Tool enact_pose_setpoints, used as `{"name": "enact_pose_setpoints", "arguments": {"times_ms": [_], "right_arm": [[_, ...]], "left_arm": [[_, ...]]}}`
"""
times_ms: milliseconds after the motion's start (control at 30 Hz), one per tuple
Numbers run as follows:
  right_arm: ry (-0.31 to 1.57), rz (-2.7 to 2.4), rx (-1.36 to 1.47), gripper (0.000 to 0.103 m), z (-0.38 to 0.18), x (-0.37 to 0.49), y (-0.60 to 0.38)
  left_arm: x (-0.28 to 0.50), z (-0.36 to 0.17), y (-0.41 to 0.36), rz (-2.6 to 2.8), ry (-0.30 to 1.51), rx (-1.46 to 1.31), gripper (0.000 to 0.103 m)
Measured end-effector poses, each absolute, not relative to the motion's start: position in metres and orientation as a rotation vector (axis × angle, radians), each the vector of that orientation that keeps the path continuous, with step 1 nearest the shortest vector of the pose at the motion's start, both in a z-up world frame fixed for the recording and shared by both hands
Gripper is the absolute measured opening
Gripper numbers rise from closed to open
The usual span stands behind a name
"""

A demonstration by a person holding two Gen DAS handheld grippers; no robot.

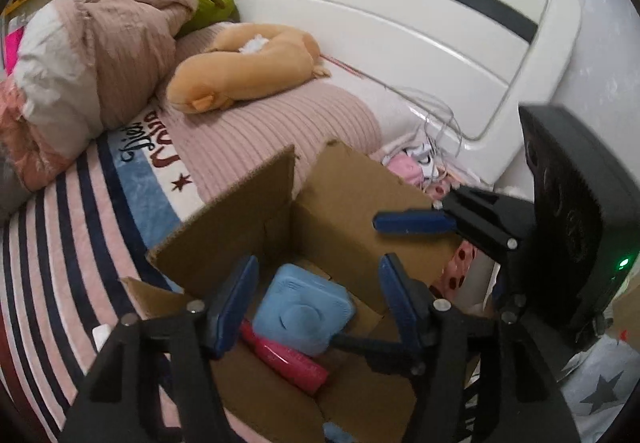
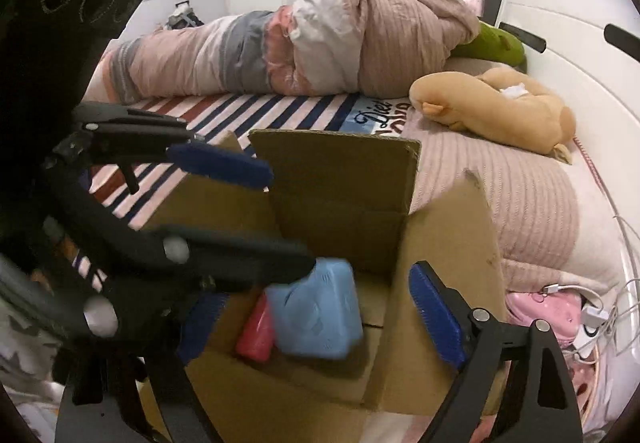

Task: Organize rigid objects
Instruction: 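Lift the blue device into the cardboard box and release it, then move the right tool back over the remaining items, then grasp the gold bar with the left tool while the right tool grasps the tape roll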

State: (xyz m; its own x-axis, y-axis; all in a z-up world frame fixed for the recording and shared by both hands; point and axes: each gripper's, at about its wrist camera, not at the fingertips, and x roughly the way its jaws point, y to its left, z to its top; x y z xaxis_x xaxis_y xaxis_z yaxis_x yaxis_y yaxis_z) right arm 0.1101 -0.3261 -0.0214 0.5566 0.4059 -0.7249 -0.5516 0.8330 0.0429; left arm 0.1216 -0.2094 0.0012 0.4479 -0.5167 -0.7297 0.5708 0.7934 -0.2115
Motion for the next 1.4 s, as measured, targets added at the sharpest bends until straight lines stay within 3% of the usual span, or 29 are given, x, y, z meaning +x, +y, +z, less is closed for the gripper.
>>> {"name": "enact_pose_setpoints", "arguments": {"times_ms": [367,500,667,767,833,1067,1100,1133,1400], "right_arm": [[0.674,0.700,-0.117,0.087,0.018,0.075,-0.281],[0.622,0.786,-0.141,0.086,0.026,0.059,-0.224],[0.685,0.914,-0.166,0.077,0.008,0.047,-0.150],[0.765,0.949,-0.191,0.068,-0.021,0.045,-0.109],[0.866,0.980,-0.199,0.054,-0.052,0.046,-0.082],[1.065,0.913,-0.283,0.035,-0.140,0.055,-0.035],[1.074,0.905,-0.286,0.029,-0.145,0.055,-0.034],[1.081,0.893,-0.294,0.014,-0.150,0.056,-0.033],[1.050,0.748,-0.124,0.013,-0.155,0.059,-0.037]], "left_arm": [[0.075,0.048,-0.086,-0.482,0.717,0.009,0.071],[0.054,0.045,-0.024,-0.377,0.680,-0.001,0.076],[0.031,0.015,0.055,-0.282,0.693,-0.038,0.078],[0.022,-0.016,0.093,-0.258,0.727,-0.069,0.078],[0.020,-0.034,0.106,-0.249,0.757,-0.086,0.078],[0.017,-0.091,0.133,-0.257,0.857,-0.160,0.078],[0.017,-0.097,0.134,-0.260,0.867,-0.168,0.078],[0.018,-0.103,0.134,-0.266,0.876,-0.180,0.078],[0.022,-0.127,0.123,-0.310,0.926,-0.246,0.078]]}}
